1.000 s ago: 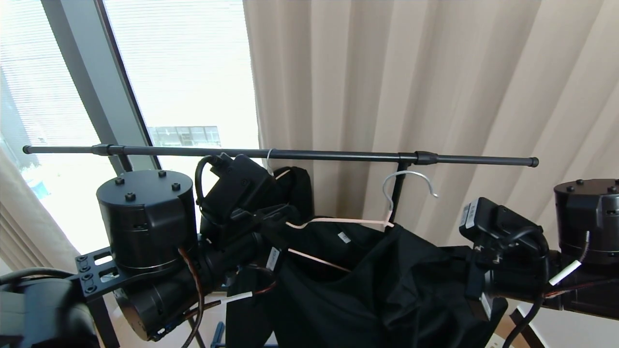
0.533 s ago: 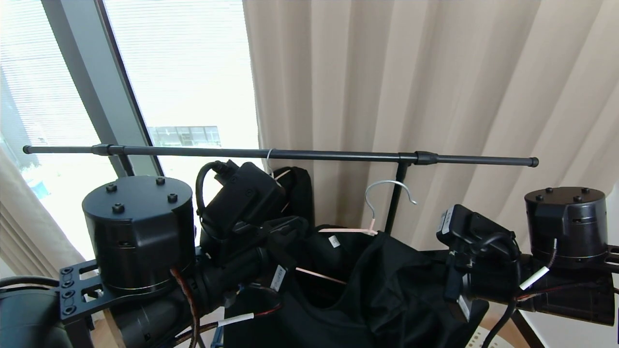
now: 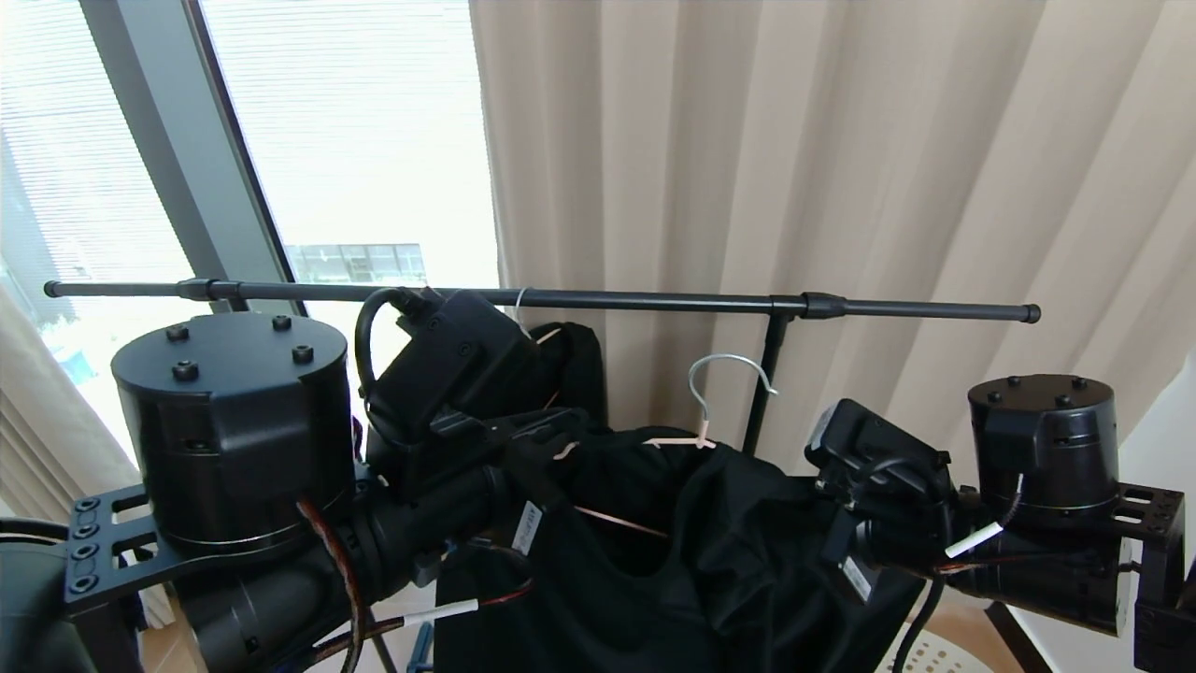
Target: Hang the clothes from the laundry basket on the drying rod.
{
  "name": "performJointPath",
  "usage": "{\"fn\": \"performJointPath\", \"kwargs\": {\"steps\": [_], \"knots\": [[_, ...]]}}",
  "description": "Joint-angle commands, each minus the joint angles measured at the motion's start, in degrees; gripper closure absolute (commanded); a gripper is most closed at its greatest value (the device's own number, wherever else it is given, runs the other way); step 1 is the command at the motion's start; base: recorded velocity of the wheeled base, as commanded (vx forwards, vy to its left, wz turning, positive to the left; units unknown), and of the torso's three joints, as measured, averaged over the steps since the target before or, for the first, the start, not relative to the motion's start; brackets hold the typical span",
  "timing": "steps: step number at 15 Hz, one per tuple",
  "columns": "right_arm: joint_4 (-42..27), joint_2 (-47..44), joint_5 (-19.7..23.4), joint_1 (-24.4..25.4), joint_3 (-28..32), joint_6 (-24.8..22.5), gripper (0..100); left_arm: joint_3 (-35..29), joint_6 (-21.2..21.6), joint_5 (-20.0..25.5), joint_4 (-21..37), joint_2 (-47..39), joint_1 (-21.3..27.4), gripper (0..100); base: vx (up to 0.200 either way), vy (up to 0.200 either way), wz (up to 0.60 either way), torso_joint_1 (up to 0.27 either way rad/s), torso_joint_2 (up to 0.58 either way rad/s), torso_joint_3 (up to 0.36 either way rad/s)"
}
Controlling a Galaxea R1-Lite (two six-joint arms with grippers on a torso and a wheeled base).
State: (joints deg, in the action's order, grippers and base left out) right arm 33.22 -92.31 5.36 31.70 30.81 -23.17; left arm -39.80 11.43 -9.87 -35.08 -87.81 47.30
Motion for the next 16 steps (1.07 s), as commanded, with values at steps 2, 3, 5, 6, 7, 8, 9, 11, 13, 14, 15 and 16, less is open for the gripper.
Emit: {"fn": "performJointPath", "kwargs": {"steps": [2, 3, 5, 6, 7, 8, 9, 11, 13, 14, 15, 16], "knots": [[1.7, 2.0, 0.3, 0.1, -1.0, 0.0, 100, -0.6, 0.1, -0.2, 4.2, 0.3, -3.6, 100, 0.000, 0.000, 0.00, 0.000, 0.00, 0.000], [1.8, 1.7, 0.3, 0.1, -0.8, 0.1, 100, -1.1, -0.2, -0.2, 5.7, 0.3, -3.5, 100, 0.000, 0.000, 0.00, 0.000, 0.00, 0.000], [2.4, -0.2, 0.4, 0.7, -0.5, 2.2, 100, -3.2, -2.7, -0.2, 8.5, 0.2, 0.2, 100, 0.000, 0.000, 0.00, 0.000, 0.00, 0.000], [3.9, -0.4, 0.3, 1.7, -0.7, 3.9, 100, -5.2, -4.3, -0.2, 11.1, 0.2, 1.6, 100, 0.000, 0.000, 0.00, 0.000, 0.00, 0.000], [5.5, -1.2, 0.3, 2.6, -1.1, 4.8, 100, -8.0, -7.0, -0.2, 15.0, 0.2, 2.4, 100, 0.000, 0.000, 0.00, 0.000, 0.00, 0.000], [5.9, -1.5, 0.3, 2.8, -1.2, 4.8, 100, -9.1, -8.0, -0.1, 16.4, 0.2, 2.8, 100, 0.000, 0.000, 0.00, 0.000, 0.00, 0.000], [6.7, -1.6, 0.9, 3.0, -2.2, 4.8, 100, -12.5, -11.2, 0.4, 22.0, 0.2, 3.6, 100, 0.000, 0.000, 0.00, 0.000, 0.00, 0.000], [6.7, -0.9, 4.7, 3.2, -2.9, 4.7, 100, -12.9, -11.6, 0.6, 23.0, 0.2, 3.6, 100, 0.000, 0.000, 0.00, 0.000, 0.00, 0.000], [6.7, 0.0, 8.6, 3.2, -3.6, 4.7, 100, -13.0, -11.8, 0.6, 23.0, 0.2, 3.8, 100, 0.000, 0.000, 0.00, 0.000, 0.00, 0.000], [6.8, -0.8, 8.8, 3.2, -3.5, 4.7, 100, -13.3, -11.9, 0.6, 22.9, 0.2, 5.1, 100, 0.000, 0.000, 0.00, 0.000, 0.00, 0.000], [6.8, -1.3, 8.9, 3.2, -3.5, 4.7, 100, -13.6, -12.5, 0.6, 22.9, 0.0, 6.0, 100, 0.000, 0.000, 0.00, 0.000, 0.00, 0.000], [6.9, -1.5, 9.0, 3.2, -3.4, 4.8, 100, -13.8, -12.6, 0.8, 22.9, -0.1, 6.1, 100, 0.000, 0.000, 0.00, 0.000, 0.00, 0.000]]}}
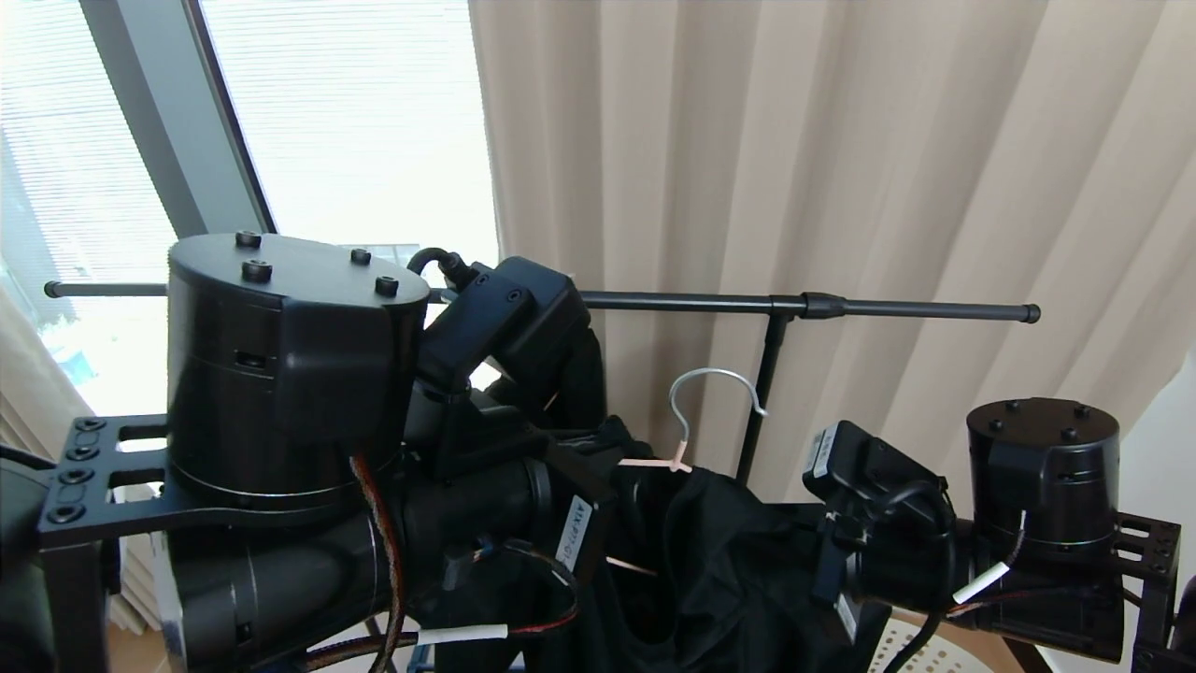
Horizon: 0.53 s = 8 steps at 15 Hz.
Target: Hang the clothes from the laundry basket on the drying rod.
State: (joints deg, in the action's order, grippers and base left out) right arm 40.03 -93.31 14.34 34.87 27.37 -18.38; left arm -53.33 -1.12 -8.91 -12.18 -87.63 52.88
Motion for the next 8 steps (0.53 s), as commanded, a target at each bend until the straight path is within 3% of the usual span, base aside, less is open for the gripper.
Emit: {"fn": "performJointPath", "kwargs": {"steps": [1, 3, 4, 8], "knots": [[0.0, -0.4, 0.2, -0.1, 0.1, 0.0, 100, -0.2, 0.0, 0.2, 0.0, -0.3, 0.5, 100, 0.000, 0.000, 0.00, 0.000, 0.00, 0.000], [0.1, -0.1, 1.8, -0.3, 0.0, 0.0, 100, 0.3, -0.1, 0.7, 0.1, -0.1, 0.6, 100, 0.000, 0.000, 0.00, 0.000, 0.00, 0.000], [0.6, -0.1, 2.0, -0.4, 0.0, 0.1, 100, 0.3, 0.0, 0.7, 0.1, -0.1, 0.6, 0, 0.000, 0.000, 0.00, 0.000, 0.00, 0.000], [3.2, -0.3, 2.5, -1.2, -0.6, 0.1, 100, 0.9, 0.5, 0.4, 1.1, 1.1, 0.7, 0, 0.000, 0.000, 0.00, 0.000, 0.00, 0.000]]}}
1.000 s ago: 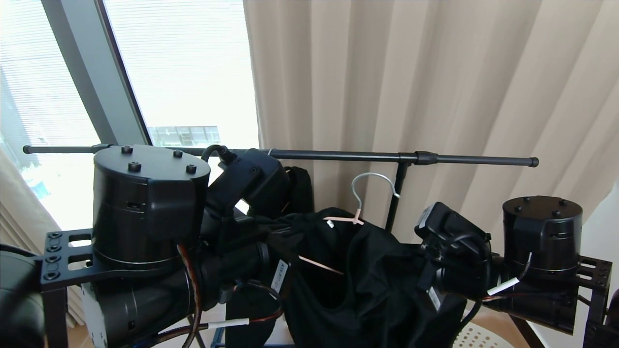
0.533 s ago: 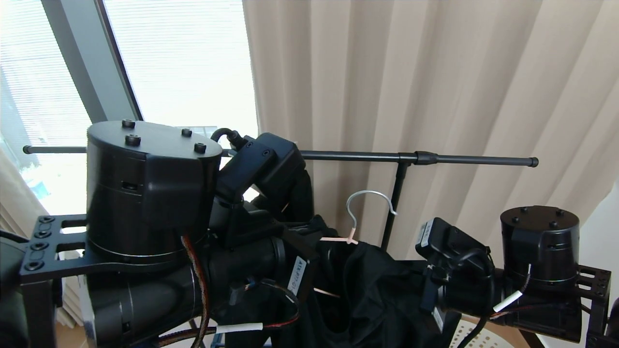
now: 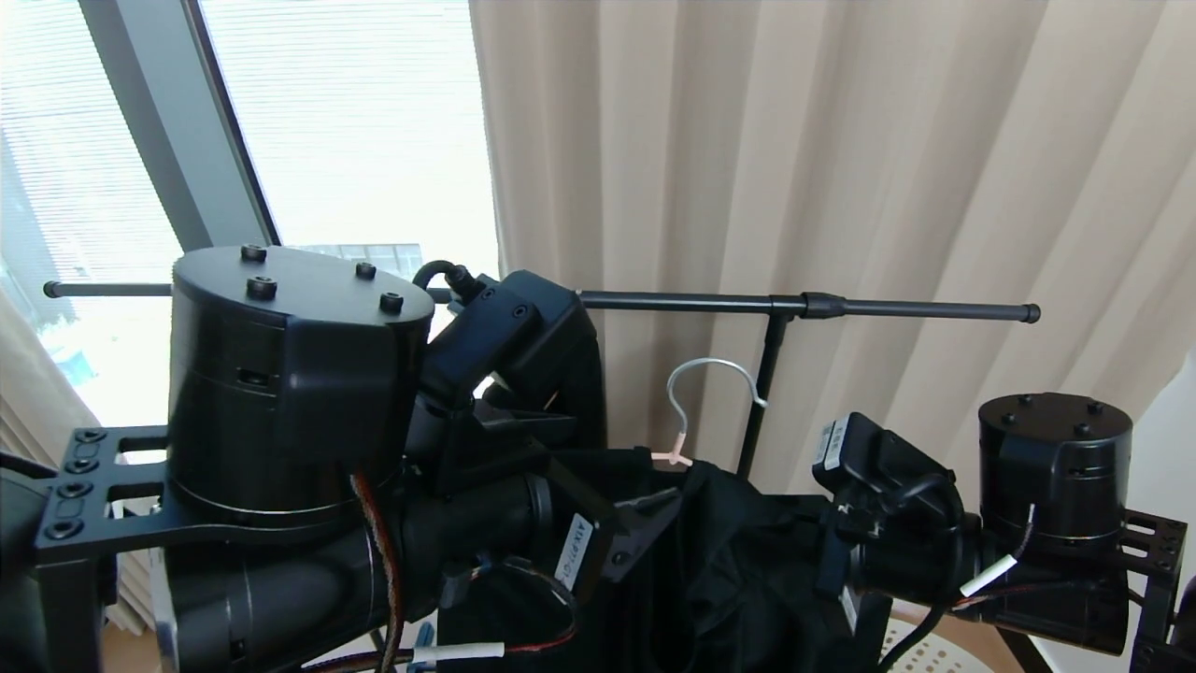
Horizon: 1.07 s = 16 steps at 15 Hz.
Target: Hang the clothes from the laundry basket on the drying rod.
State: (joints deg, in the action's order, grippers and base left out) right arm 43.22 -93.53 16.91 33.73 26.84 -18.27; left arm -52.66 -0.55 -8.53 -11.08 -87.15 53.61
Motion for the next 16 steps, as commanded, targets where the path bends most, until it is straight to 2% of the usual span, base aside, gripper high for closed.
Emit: {"fn": "performJointPath", "kwargs": {"steps": [1, 3, 4, 5, 7, 8, 10, 13, 15, 16], "knots": [[0.1, -0.1, 0.6, -1.1, 0.0, -0.1, 100, 0.1, 0.7, -0.1, 1.0, 1.8, -0.1, 0, 0.000, 0.000, 0.00, 0.000, 0.00, 0.000], [0.0, 0.0, 3.6, -3.2, -0.1, -0.1, 100, 0.5, 2.5, 0.1, 1.4, 4.5, -0.9, 0, 0.000, 0.000, 0.00, 0.000, 0.00, 0.000], [0.0, 0.3, 6.7, -5.3, -0.3, -0.3, 100, 1.3, 4.1, 0.8, 3.1, 6.7, -4.0, 0, 0.000, 0.000, 0.00, 0.000, 0.00, 0.000], [0.1, 0.5, 9.3, -7.2, -0.7, -0.6, 100, 2.7, 6.0, 3.9, 4.0, 8.7, -7.3, 0, 0.000, 0.000, 0.00, 0.000, 0.00, 0.000], [0.0, 0.6, 14.1, -10.8, -0.7, -2.2, 100, 6.8, 9.8, 18.1, 3.9, 11.7, -18.2, 0, 0.000, 0.000, 0.00, 0.000, 0.00, 0.000], [0.0, 0.7, 17.3, -12.5, -0.9, -3.3, 100, 9.0, 12.2, 28.0, 3.7, 12.4, -24.6, 0, 0.000, 0.000, 0.00, 0.000, 0.00, 0.000], [0.0, 1.0, 21.8, -15.1, -1.7, -6.2, 100, 10.9, 15.0, 40.3, 3.6, 12.0, -33.3, 0, 0.000, 0.000, 0.00, 0.000, 0.00, 0.000], [0.0, 1.6, 27.4, -17.4, -2.4, -8.1, 100, 12.0, 15.1, 49.4, 1.1, 9.4, -37.8, 0, 0.000, 0.000, 0.00, 0.000, 0.00, 0.000], [0.0, 2.3, 29.5, -18.1, -2.4, -8.0, 100, 13.4, 15.2, 51.2, -0.2, 7.4, -38.5, 0, 0.000, 0.000, 0.00, 0.000, 0.00, 0.000], [0.0, 2.8, 31.3, -18.7, -2.5, -8.0, 100, 16.0, 16.3, 51.2, -2.7, 3.8, -38.5, 0, 0.000, 0.000, 0.00, 0.000, 0.00, 0.000]]}}
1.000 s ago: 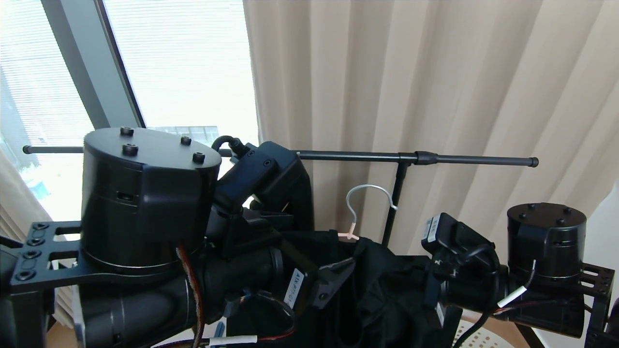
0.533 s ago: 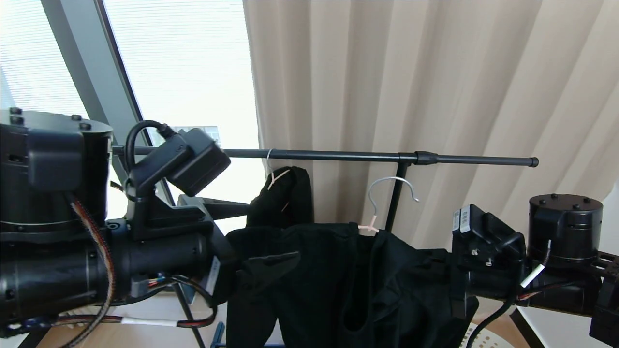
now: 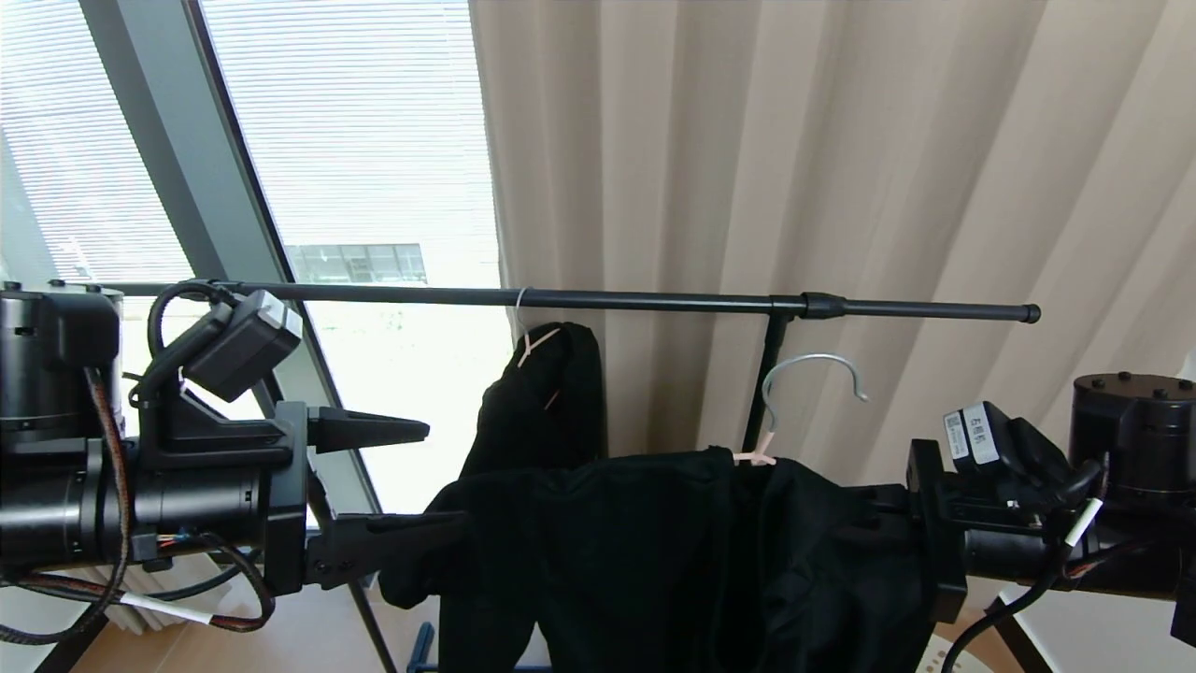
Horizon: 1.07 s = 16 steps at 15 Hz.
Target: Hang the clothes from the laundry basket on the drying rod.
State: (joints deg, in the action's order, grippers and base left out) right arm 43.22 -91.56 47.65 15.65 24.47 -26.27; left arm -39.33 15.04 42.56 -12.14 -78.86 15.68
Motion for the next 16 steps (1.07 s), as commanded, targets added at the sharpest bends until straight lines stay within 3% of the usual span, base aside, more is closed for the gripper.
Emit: {"fn": "performJointPath", "kwargs": {"steps": [1, 4, 11, 12, 16], "knots": [[0.0, 0.9, 0.6, -0.9, 0.0, 0.0, 100, 4.8, 2.1, 0.2, -4.2, -6.2, -0.6, 0, 0.000, 0.000, 0.00, 0.000, 0.00, 0.000], [0.0, 1.3, 0.7, -0.9, 0.0, 0.0, 100, 8.8, 2.7, 0.2, -11.1, -8.0, -0.6, 0, 0.000, 0.000, 0.00, 0.000, 0.00, 0.000], [0.0, 1.7, 0.8, -1.7, 0.2, 0.0, 100, 10.2, 2.6, 0.0, -11.4, -10.6, -0.9, 0, 0.000, 0.000, 0.00, 0.000, 0.00, 0.000], [0.0, 1.7, 0.8, -1.8, 0.3, 0.0, 100, 10.3, 2.9, 0.0, -11.4, -10.4, -1.5, 100, 0.000, 0.000, 0.00, 0.000, 0.00, 0.000], [0.0, 1.3, 0.9, -3.3, 0.7, 0.0, 100, 12.0, 3.0, 0.1, -11.4, -9.0, -4.1, 100, 0.000, 0.000, 0.00, 0.000, 0.00, 0.000]]}}
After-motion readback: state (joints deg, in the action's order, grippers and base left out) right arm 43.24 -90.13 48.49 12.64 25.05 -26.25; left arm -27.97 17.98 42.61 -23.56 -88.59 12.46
